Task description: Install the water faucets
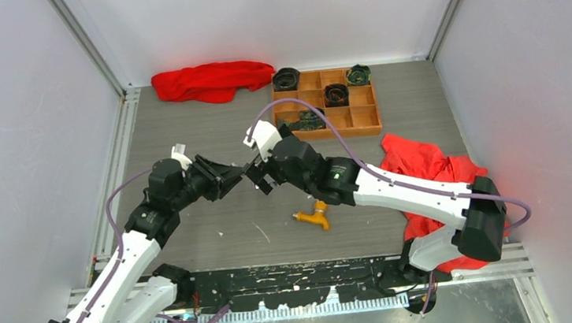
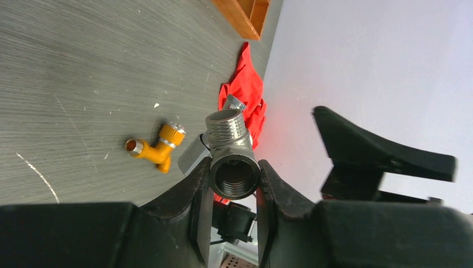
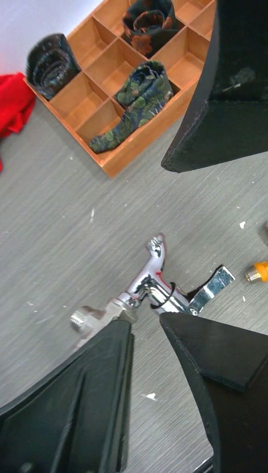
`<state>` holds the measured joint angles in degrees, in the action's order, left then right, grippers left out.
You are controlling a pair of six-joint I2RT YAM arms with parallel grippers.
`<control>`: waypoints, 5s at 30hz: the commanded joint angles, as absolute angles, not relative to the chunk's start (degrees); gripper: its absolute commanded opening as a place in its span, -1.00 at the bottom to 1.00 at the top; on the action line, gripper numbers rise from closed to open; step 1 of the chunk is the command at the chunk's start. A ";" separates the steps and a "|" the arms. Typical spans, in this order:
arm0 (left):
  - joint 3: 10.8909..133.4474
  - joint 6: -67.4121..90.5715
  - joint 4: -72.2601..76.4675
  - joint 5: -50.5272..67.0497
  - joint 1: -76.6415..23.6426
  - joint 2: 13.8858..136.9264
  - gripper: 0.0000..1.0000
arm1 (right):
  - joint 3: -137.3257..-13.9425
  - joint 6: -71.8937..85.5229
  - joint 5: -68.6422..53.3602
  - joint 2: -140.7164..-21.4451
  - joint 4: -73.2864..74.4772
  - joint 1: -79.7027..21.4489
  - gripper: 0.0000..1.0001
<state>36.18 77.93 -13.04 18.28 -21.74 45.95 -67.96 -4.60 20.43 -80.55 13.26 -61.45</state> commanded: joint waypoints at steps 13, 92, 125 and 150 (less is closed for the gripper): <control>38.61 74.88 -11.16 21.19 -21.89 46.07 -1.00 | -63.91 1.88 18.96 -74.93 6.22 -60.41 1.00; 37.07 74.97 -6.86 21.63 -21.89 47.46 -1.00 | -38.06 59.94 -42.51 -82.24 -67.56 -45.59 1.00; 36.31 74.69 -6.11 23.08 -21.97 45.94 -1.00 | -30.91 56.97 -14.81 -72.54 -55.12 -43.86 1.00; 39.24 74.47 -5.48 24.35 -21.96 46.66 -1.00 | -41.08 26.71 -14.62 -63.49 -25.76 -43.88 1.00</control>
<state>35.46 74.54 -10.76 22.02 -21.76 47.03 -37.67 39.27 -17.37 -69.78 -31.38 -44.03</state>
